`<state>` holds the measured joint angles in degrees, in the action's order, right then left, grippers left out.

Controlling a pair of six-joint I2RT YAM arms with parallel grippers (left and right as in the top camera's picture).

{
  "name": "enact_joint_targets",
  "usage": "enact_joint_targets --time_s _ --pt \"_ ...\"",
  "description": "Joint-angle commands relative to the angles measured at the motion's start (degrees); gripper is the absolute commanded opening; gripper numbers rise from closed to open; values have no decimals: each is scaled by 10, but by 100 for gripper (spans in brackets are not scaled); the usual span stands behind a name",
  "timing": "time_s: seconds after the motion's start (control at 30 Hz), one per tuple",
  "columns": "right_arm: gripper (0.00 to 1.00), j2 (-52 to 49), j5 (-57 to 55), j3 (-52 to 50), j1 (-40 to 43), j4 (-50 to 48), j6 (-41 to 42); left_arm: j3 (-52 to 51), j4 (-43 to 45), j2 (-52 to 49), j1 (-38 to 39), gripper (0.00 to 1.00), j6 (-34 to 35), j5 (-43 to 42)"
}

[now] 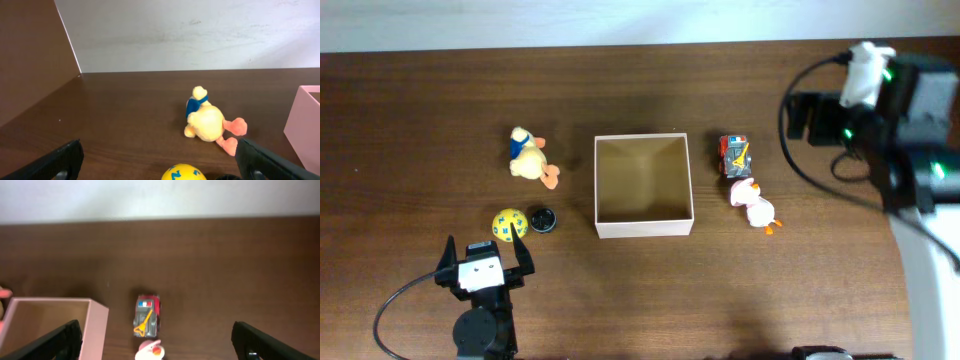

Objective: Pack container
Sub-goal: 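Move the right gripper over the red toy truck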

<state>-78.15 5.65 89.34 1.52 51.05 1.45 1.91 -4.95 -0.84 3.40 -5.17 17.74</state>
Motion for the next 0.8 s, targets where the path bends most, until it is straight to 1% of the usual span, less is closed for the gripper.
enact_joint_targets --time_s 0.0,0.07,0.13,0.2,0.23,0.37,0.57,0.77 --pt "99 -69 48 12 4 2 -20 -5 0 5 -3 99 -9 -6" --pt "99 -107 81 12 0 -9 -42 -5 0 5 -3 99 -9 -6" --pt "99 -137 75 12 -6 -15 -42 -5 0 5 -3 99 -9 -6" --pt "99 -170 60 12 -19 -21 -42 -5 0 5 -3 99 -9 -6" --pt "99 -205 35 12 -35 -30 -43 -5 0 5 -3 99 -9 -6" --pt "99 -271 -20 12 -70 -55 -43 -5 0 5 -3 99 -9 -6" --pt "99 -336 -72 12 -109 -86 -32 -5 0 5 -3 99 -9 -6" --pt "99 -372 -126 12 -112 -96 -10 -5 0 5 -3 99 -9 -6"
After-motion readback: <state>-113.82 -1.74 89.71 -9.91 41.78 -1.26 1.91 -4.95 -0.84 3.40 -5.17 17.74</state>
